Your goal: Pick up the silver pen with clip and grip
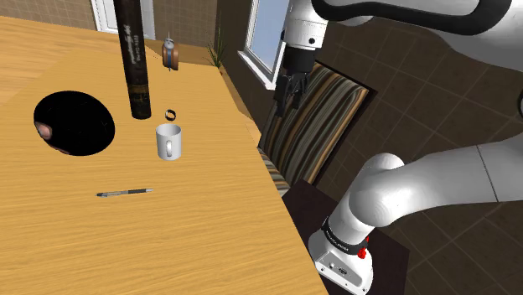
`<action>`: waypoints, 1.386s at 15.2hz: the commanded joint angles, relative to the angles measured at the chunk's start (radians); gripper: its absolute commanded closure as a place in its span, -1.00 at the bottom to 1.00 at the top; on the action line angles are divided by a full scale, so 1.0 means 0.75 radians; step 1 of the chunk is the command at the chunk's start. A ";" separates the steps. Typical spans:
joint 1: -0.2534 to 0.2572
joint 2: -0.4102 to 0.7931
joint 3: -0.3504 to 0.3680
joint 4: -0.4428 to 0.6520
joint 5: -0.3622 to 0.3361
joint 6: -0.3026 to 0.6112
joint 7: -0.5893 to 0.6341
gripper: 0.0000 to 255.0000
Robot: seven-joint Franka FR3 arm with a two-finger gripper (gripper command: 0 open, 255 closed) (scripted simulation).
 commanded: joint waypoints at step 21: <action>0.195 0.800 0.260 0.229 -0.085 0.682 -0.189 -1.00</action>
